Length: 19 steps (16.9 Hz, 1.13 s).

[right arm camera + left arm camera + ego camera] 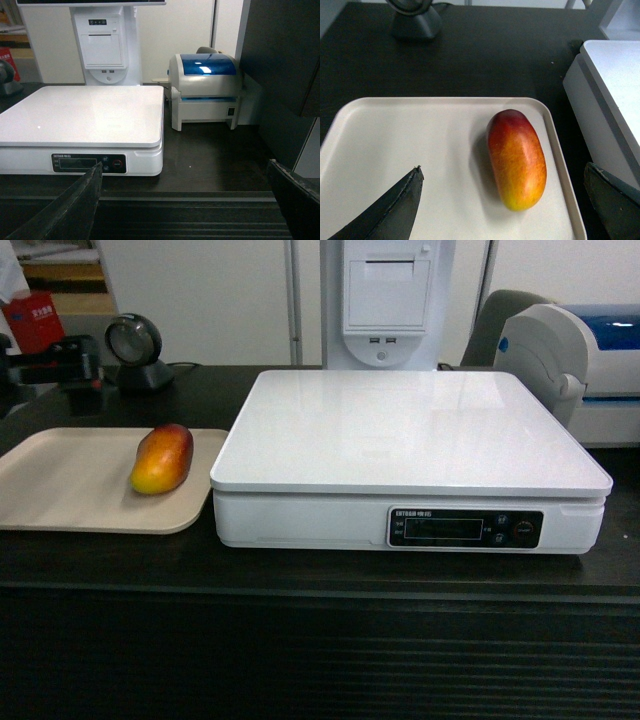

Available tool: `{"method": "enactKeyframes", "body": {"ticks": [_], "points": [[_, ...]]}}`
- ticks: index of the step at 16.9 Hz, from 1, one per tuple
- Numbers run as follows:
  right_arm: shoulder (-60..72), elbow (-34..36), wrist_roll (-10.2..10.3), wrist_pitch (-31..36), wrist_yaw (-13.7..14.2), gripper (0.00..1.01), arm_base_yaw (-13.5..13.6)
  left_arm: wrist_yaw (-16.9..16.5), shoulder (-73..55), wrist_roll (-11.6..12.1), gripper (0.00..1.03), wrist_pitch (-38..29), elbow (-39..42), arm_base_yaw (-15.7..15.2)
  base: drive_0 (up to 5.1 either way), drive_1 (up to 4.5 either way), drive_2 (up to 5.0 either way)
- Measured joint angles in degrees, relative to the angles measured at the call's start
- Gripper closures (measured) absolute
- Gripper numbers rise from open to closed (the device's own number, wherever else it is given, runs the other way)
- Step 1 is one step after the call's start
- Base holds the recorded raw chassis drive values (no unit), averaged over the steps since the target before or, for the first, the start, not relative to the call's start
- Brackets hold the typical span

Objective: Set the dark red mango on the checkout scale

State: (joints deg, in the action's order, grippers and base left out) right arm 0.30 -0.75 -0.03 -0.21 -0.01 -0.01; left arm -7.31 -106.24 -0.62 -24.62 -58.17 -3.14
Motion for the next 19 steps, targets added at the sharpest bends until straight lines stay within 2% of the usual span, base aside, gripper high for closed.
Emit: {"method": "enactKeyframes", "body": {"ticks": [3,7,12,15,19], "points": [[0.0,0.0,0.0,0.0,0.0,0.03,0.0,1.0,-10.2,0.7,0.05,7.6,-12.6,1.8,0.0,0.0,0.0],[0.0,0.0,0.0,0.0,0.0,0.03,0.0,1.7,-21.1,1.0,0.05,15.6,-26.4,2.3,0.0,0.0,0.0],[0.0,0.0,0.0,0.0,0.0,0.03,0.0,1.7,-25.7,1.0,0.05,22.9,-35.2,2.4,0.0,0.0,0.0],[0.0,0.0,0.0,0.0,0.0,0.03,0.0,0.8,-27.5,-0.2,0.05,25.6,-36.8,3.2,0.0,0.0,0.0],[0.0,0.0,0.0,0.0,0.0,0.03,0.0,0.9,-29.6,-0.3,0.05,28.9,-38.5,3.8,0.0,0.0,0.0]]}}
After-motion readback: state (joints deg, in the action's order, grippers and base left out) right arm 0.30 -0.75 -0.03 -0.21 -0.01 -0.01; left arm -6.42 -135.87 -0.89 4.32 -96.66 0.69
